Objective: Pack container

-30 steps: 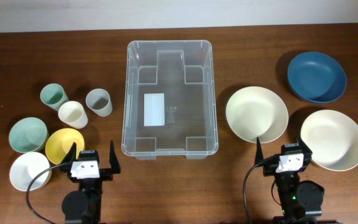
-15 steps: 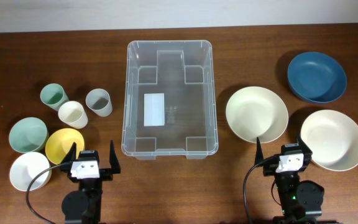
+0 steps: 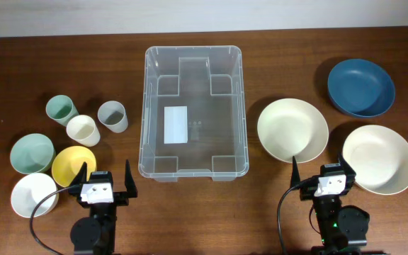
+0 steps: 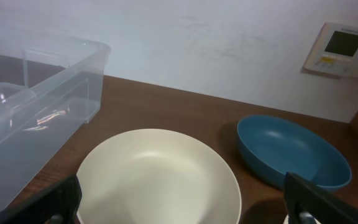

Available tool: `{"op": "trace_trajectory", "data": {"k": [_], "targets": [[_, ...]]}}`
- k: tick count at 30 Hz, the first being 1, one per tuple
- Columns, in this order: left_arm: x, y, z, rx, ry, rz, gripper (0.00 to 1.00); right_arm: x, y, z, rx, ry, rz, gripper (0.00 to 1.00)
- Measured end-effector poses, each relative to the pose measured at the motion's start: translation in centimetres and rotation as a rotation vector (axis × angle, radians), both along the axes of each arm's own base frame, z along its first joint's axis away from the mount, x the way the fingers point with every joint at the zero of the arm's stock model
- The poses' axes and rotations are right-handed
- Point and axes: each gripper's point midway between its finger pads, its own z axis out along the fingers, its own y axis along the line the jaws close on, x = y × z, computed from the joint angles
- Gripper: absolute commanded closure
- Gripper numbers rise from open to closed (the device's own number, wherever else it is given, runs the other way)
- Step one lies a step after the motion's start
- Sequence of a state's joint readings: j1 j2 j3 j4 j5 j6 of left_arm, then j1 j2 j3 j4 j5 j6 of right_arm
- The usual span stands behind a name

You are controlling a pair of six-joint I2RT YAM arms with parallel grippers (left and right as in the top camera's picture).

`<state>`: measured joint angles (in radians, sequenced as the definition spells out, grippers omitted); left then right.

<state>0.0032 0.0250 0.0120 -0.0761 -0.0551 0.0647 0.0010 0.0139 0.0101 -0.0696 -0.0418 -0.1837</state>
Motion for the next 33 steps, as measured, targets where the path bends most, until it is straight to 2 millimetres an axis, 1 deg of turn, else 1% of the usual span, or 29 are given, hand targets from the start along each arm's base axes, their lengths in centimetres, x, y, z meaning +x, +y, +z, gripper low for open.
{"op": "trace_trajectory", "data": {"k": [23,33], "targets": [[0.0,0.0,0.0,0.0,0.0,0.0,0.01,0.0,0.0,0.0,0.001,0.0,0.0,0.01],[0.0,0.01,0.0,0.0,0.0,0.0,0.01,0.0,-0.01,0.01,0.122,0.005,-0.009,0.01]]}}
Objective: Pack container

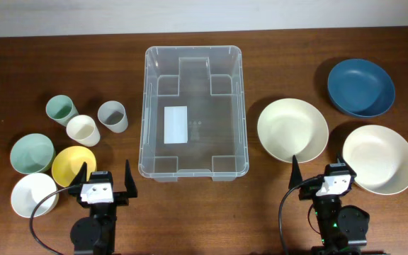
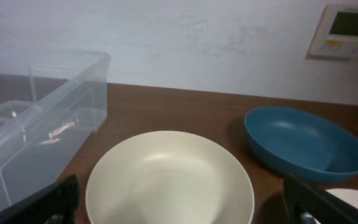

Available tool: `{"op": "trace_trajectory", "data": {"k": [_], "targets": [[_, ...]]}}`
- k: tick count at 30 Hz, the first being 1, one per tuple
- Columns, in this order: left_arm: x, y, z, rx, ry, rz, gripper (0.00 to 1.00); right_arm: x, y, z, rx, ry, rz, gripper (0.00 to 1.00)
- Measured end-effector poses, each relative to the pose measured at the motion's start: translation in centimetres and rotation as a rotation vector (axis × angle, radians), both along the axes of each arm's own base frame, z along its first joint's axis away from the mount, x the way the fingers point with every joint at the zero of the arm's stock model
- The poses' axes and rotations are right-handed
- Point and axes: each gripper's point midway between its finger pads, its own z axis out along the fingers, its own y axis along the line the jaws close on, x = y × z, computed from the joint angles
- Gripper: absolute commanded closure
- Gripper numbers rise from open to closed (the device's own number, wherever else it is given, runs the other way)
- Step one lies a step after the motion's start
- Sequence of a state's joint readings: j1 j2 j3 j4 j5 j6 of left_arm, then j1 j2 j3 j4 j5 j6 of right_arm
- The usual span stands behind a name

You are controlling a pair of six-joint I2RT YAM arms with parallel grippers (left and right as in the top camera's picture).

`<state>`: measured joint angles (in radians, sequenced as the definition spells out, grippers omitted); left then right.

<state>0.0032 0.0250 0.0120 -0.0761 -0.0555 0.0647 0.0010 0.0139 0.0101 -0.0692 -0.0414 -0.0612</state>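
Observation:
The clear plastic container (image 1: pixel 194 110) stands empty mid-table, also at the left of the right wrist view (image 2: pixel 30 124). Right of it lie a cream plate (image 1: pixel 292 129) (image 2: pixel 169 180), a blue bowl (image 1: pixel 361 86) (image 2: pixel 306 143) and a second cream plate (image 1: pixel 379 159). On the left stand three cups (image 1: pixel 83 120) and three small bowls: teal (image 1: pixel 32 153), yellow (image 1: pixel 73 166), white (image 1: pixel 32 195). My right gripper (image 1: pixel 324 170) (image 2: pixel 185 208) is open just before the near cream plate. My left gripper (image 1: pixel 105 177) is open near the yellow bowl.
Brown wooden table (image 1: pixel 204 212) with a white wall behind. A wall control panel (image 2: pixel 347 28) shows at the upper right of the right wrist view.
My right wrist has shifted slightly; the cream plate and blue bowl sit a little further right and lower in its view. Nothing on the table moved.

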Motion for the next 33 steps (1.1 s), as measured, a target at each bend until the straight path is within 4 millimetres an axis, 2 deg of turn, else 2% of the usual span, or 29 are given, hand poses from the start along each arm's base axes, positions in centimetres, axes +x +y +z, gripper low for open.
{"op": "trace_trajectory", "data": {"k": [5,7,11,13,16,17,20,23,28,33], "targets": [[0.1,0.1,1.0,-0.013,-0.041,0.009,0.01,0.0,-0.1,0.1,0.051,0.002,-0.011,0.01],[0.0,0.1,0.8,-0.04,-0.03,0.011,0.01,0.0,-0.2,0.6,0.067,0.004,-0.015,0.01],[-0.2,0.2,0.0,-0.088,0.039,0.022,0.01,0.0,-0.3,3.9,0.102,-0.006,-0.022,0.01],[-0.4,0.4,1.0,-0.098,0.061,0.037,0.01,0.2,-0.3,6.2,0.117,-0.003,-0.024,0.01],[-0.5,0.9,3.6,-0.105,0.088,0.067,0.01,1.3,-0.3,8.8,0.13,0.067,-0.032,0.01],[-0.4,1.0,4.5,-0.106,0.094,0.073,0.01,1.6,-0.3,9.0,0.133,0.076,-0.033,0.01],[0.4,1.3,6.9,-0.103,0.151,0.092,0.01,3.5,-0.3,9.1,0.134,0.255,-0.046,0.01],[2.0,1.4,7.9,-0.099,0.249,0.104,0.01,5.3,-0.3,8.3,0.13,0.456,-0.06,0.01],[4.8,1.2,6.7,-0.091,0.527,0.106,0.01,9.0,-0.3,7.2,0.122,0.718,-0.077,0.01],[7.3,0.9,6.0,-0.088,0.718,0.101,0.01,12.2,-0.4,6.1,0.108,0.835,-0.081,0.01]]}}
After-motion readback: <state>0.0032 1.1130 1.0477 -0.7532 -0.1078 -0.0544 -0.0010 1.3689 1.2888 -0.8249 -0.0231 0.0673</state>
